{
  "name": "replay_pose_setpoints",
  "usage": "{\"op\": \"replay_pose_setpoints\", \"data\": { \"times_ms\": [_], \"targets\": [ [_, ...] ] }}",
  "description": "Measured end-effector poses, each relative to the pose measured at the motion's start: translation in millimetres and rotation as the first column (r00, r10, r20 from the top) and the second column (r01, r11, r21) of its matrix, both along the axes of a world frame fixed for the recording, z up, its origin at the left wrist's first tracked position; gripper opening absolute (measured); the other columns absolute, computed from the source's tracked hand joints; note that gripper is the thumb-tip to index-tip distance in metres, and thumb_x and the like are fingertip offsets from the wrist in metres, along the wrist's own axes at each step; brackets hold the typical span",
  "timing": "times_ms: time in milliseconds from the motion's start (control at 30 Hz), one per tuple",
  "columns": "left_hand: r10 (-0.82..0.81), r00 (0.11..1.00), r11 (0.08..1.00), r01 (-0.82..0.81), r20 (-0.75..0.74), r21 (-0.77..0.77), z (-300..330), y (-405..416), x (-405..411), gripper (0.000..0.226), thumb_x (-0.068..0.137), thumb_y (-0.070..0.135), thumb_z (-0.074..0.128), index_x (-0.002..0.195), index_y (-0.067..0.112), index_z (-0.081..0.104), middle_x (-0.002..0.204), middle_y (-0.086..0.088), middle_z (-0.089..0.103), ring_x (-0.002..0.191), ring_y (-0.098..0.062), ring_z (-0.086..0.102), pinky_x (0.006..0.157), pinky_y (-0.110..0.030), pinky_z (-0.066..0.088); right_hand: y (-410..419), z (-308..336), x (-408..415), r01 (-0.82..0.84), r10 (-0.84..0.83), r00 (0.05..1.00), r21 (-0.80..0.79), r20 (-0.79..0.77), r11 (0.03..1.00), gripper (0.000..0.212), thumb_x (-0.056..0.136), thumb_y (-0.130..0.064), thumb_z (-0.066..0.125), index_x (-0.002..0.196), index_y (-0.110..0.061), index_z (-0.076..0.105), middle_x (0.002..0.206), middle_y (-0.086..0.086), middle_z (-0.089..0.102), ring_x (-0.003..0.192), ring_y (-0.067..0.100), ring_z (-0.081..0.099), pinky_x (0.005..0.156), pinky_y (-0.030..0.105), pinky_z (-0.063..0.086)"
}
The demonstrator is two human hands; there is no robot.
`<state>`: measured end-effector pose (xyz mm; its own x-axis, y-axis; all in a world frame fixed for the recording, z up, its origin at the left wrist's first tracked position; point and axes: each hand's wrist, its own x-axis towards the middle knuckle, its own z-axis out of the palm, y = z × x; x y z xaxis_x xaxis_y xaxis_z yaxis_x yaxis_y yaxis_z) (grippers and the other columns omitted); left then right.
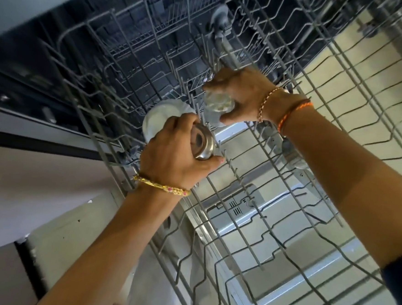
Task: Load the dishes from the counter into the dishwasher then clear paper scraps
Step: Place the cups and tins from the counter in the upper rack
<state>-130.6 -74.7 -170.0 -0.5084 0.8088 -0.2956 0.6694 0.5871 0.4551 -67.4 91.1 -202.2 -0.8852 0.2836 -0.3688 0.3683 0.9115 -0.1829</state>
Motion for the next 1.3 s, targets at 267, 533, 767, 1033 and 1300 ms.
{"op": "replay_pose_setpoints", "data": {
  "times_ms": [267,533,767,1033,1300],
  "targets": [
    [-0.009,1.000,1.000,0.009,0.000,-0.019,-2.1,-0.7,0.6,0.077,0.061,0.044,0.079,0.127,0.019,0.047,0.131,-0.005,0.050,0.118,-0.025,0.049,0.085,-0.035,0.044,-8.4,-11.8,15.3,-0.046,0.051,0.997,0.098,-0.049,0.994,0.083,0.078,-0.035,0.067,0.146,-0.027,0.019,0.151,-0.002,0.027,0.136,0.020,0.029,0.108,0.035,0.017],
    [-0.020,1.000,1.000,0.020,-0.009,0.011,-4.1,-1.9,1.0,0.079,0.060,0.043,0.080,0.127,0.018,0.048,0.129,-0.006,0.051,0.115,-0.028,0.051,0.083,-0.037,0.046,-11.8,-15.3,22.3,-0.012,0.024,0.994,0.110,-0.103,0.994,0.088,0.075,-0.032,0.070,0.146,-0.023,0.020,0.151,-0.001,0.027,0.138,0.018,0.025,0.110,0.034,0.013],
    [0.052,0.987,0.972,-0.085,0.151,0.220,-2.1,-1.8,-0.8,0.083,0.041,0.063,0.067,0.111,0.020,0.057,0.116,-0.007,0.061,0.104,-0.026,0.059,0.080,-0.037,0.054,-20.0,-15.3,38.9,0.111,-0.122,0.922,-0.051,-0.368,0.993,0.083,0.066,-0.019,0.071,0.140,-0.019,0.035,0.150,0.006,0.026,0.133,0.025,0.034,0.103,0.042,0.031],
    [0.203,0.813,0.924,-0.344,0.546,0.167,-0.6,45.2,17.1,0.056,0.058,0.060,0.074,0.093,0.029,0.043,0.113,-0.006,0.040,0.093,-0.020,0.054,0.070,-0.033,0.056,-34.0,13.0,86.4,0.150,-0.462,0.794,-0.610,-0.395,0.778,0.070,0.060,-0.033,0.060,0.126,-0.022,0.040,0.121,-0.010,0.048,0.106,0.000,0.050,0.086,0.022,0.041],
    [0.150,0.822,0.960,-0.254,0.550,0.118,-20.0,46.3,48.3,0.058,0.080,0.040,0.064,0.123,0.006,0.045,0.122,-0.012,0.043,0.104,-0.022,0.052,0.081,-0.039,0.053,-46.8,-14.4,104.4,0.275,-0.344,0.841,-0.217,-0.418,0.937,0.086,0.060,-0.044,0.074,0.132,-0.007,0.045,0.118,0.011,0.056,0.103,0.022,0.052,0.090,0.030,0.041]
  ]
}}
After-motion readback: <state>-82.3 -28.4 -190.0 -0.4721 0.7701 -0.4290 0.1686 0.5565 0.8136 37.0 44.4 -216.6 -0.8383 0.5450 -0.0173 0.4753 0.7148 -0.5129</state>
